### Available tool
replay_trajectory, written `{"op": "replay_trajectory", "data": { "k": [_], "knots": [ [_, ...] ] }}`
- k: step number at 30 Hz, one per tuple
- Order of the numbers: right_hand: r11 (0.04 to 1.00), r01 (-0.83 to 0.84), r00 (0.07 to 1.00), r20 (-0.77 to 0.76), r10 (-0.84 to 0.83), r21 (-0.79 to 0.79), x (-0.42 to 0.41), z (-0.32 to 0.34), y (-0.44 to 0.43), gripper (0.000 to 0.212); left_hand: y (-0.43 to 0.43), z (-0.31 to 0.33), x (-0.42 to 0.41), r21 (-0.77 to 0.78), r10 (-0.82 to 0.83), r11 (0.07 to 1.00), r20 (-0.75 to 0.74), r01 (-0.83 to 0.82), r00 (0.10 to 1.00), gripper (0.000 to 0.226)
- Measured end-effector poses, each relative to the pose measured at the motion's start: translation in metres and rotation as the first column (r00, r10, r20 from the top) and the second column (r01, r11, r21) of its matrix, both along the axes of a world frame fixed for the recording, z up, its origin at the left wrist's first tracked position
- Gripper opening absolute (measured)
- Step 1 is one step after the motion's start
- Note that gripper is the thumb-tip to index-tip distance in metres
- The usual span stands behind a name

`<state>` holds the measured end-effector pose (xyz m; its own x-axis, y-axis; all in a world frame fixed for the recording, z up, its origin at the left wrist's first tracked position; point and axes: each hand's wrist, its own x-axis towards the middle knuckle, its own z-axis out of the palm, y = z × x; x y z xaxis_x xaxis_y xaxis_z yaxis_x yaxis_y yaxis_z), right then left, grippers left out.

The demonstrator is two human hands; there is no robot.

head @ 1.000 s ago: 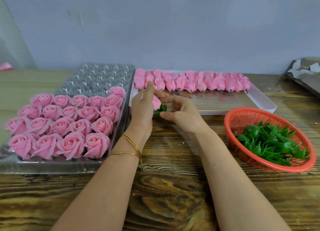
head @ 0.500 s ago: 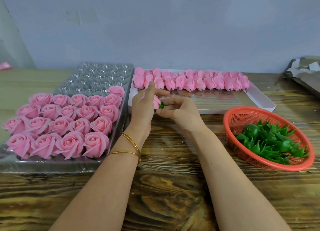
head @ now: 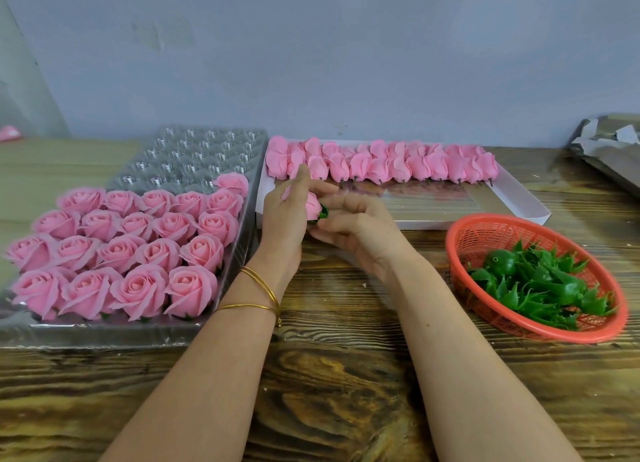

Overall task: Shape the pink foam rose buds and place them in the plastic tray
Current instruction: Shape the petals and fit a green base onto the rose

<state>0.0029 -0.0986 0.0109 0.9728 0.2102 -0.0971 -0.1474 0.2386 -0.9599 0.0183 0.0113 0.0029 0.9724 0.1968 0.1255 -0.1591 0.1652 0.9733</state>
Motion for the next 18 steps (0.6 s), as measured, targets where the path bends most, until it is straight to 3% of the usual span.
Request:
{"op": "replay_trajectory", "data": {
  "k": [5, 18],
  "knots": [
    [0.984, 0.012, 0.995, -0.104, 0.006, 0.178, 0.0050, -0.0008, -0.0021, 0.029, 0.0016, -0.0007, 0.0007, -0.015, -0.025, 1.000, 0.010, 0.025, 1.000, 0.049],
    [0.966, 0.007, 0.991, -0.133, 0.029, 0.259, 0.0013, -0.0017, -0.0002, 0.023, 0.0028, -0.0012, 0.0015, -0.017, -0.051, 0.999, -0.017, 0.051, 0.999, 0.043]
  ]
}}
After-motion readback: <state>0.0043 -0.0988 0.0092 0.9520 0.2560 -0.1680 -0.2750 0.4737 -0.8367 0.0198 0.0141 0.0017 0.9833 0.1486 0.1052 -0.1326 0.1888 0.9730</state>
